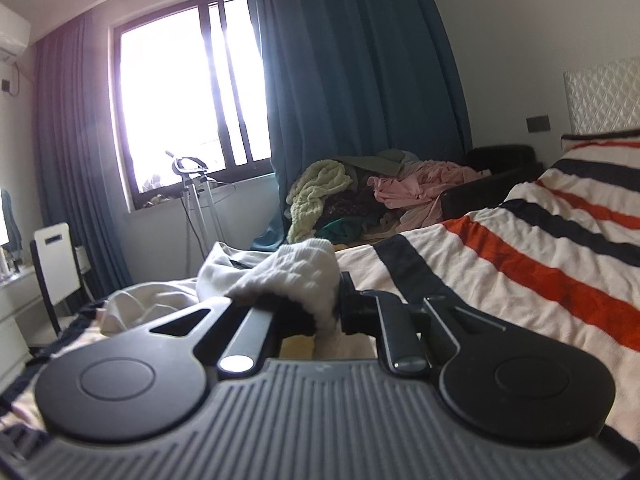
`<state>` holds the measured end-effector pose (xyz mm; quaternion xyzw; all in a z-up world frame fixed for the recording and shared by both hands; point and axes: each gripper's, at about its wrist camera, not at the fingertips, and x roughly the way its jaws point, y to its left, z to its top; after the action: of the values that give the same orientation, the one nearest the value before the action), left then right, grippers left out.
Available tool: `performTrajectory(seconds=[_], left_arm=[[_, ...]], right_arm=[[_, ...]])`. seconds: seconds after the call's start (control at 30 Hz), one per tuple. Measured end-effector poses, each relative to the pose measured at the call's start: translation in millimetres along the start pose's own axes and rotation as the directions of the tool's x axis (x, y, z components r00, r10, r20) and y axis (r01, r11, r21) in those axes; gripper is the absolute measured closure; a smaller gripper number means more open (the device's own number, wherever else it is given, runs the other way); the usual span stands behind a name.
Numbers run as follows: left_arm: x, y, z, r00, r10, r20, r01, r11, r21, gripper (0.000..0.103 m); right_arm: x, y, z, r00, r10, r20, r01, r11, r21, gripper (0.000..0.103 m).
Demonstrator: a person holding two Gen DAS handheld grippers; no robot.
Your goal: Fold clothes
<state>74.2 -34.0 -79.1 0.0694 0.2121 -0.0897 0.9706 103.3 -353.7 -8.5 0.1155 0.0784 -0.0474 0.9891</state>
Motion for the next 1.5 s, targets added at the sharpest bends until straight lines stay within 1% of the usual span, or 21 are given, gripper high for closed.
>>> performTrajectory(seconds=[0.07, 0.2, 0.3, 0.33, 0.43, 0.57, 0.7, 0.77, 0.83, 0.93, 1.0, 1.07, 1.13, 1.17, 1.23, 1.27, 1.3, 1.33, 1.4, 1.47, 1.5], left_arm=[[3, 12, 1, 1.0, 0.025, 0.005, -0.025, 0.997, -0.069, 0.013], [11, 12, 0, 0.995, 0.098, -0.021, -0.099, 0.994, -0.037, 0.022], [18, 16, 1, 0.994, 0.084, -0.072, -0.089, 0.994, -0.06, 0.047], [21, 19, 2, 0.994, 0.073, -0.086, -0.08, 0.993, -0.085, 0.059], [15, 32, 8, 0.994, 0.09, -0.064, -0.099, 0.983, -0.157, 0.087], [-13, 65, 22, 0.983, 0.18, 0.04, -0.159, 0.938, -0.309, 0.092], [-42, 106, 39, 0.957, 0.269, 0.106, -0.196, 0.872, -0.448, 0.093], [-44, 127, 44, 0.956, 0.283, 0.075, -0.213, 0.848, -0.486, 0.093], [-36, 145, 44, 0.959, 0.285, 0.0, -0.247, 0.832, -0.496, 0.093], [-15, 158, 39, 0.957, 0.259, -0.129, -0.289, 0.856, -0.428, 0.093], [-8, 163, 37, 0.96, 0.217, -0.176, -0.269, 0.886, -0.377, 0.093], [-9, 166, 35, 0.968, 0.175, -0.181, -0.225, 0.922, -0.314, 0.092], [-16, 167, 29, 0.978, 0.121, -0.172, -0.163, 0.952, -0.259, 0.09], [-20, 167, 26, 0.982, 0.092, -0.166, -0.129, 0.964, -0.232, 0.083], [-31, 166, 16, 0.986, 0.051, -0.158, -0.083, 0.976, -0.203, 0.074], [-37, 167, 14, 0.987, 0.036, -0.159, -0.07, 0.975, -0.213, 0.076], [-43, 167, 11, 0.987, 0.021, -0.159, -0.057, 0.973, -0.223, 0.077], [-48, 167, 8, 0.987, 0.006, -0.16, -0.044, 0.971, -0.234, 0.076], [-61, 166, 10, 0.992, -0.019, -0.125, -0.011, 0.972, -0.236, 0.066], [-75, 165, 16, 0.997, -0.027, -0.077, 0.006, 0.967, -0.254, 0.043], [-82, 165, 19, 0.999, -0.035, -0.042, 0.022, 0.963, -0.269, 0.038]], right_arm=[[4, 0, -5, 1.0, -0.021, -0.022, 0.02, 1.0, -0.022, 0.09], [11, -3, -10, 0.991, -0.05, -0.126, 0.047, 0.999, -0.025, 0.089], [8, 1, -11, 0.988, -0.063, -0.139, 0.054, 0.996, -0.068, 0.089], [9, 3, -12, 0.987, -0.071, -0.142, 0.058, 0.994, -0.09, 0.089], [11, 8, -16, 0.983, -0.091, -0.161, 0.065, 0.984, -0.163, 0.088], [12, 20, -24, 0.978, -0.08, -0.194, 0.027, 0.965, -0.26, 0.088], [2, 48, -35, 0.973, 0.017, -0.231, -0.104, 0.923, -0.37, 0.086], [-1, 66, -47, 0.952, 0.094, -0.293, -0.215, 0.884, -0.415, 0.085], [-5, 85, -60, 0.924, 0.149, -0.353, -0.312, 0.827, -0.467, 0.085], [-9, 111, -85, 0.885, 0.162, -0.437, -0.409, 0.719, -0.562, 0.084], [-14, 117, -89, 0.874, 0.162, -0.458, -0.433, 0.687, -0.583, 0.082], [-20, 118, -86, 0.874, 0.159, -0.46, -0.436, 0.676, -0.594, 0.079], [-23, 111, -79, 0.874, 0.142, -0.465, -0.419, 0.705, -0.572, 0.074], [-25, 107, -75, 0.867, 0.144, -0.477, -0.421, 0.724, -0.547, 0.068], [-30, 94, -70, 0.849, 0.164, -0.503, -0.431, 0.766, -0.477, 0.048], [-32, 89, -68, 0.84, 0.173, -0.514, -0.434, 0.783, -0.445, 0.03], [-35, 86, -67, 0.834, 0.177, -0.522, -0.433, 0.797, -0.421, 0.021], [-39, 83, -66, 0.829, 0.184, -0.527, -0.433, 0.808, -0.4, 0.021], [-48, 79, -60, 0.795, 0.263, -0.547, -0.478, 0.826, -0.298, 0.021], [-56, 74, -52, 0.742, 0.391, -0.544, -0.547, 0.823, -0.155, 0.021], [-60, 71, -48, 0.714, 0.454, -0.533, -0.578, 0.812, -0.084, 0.021]])
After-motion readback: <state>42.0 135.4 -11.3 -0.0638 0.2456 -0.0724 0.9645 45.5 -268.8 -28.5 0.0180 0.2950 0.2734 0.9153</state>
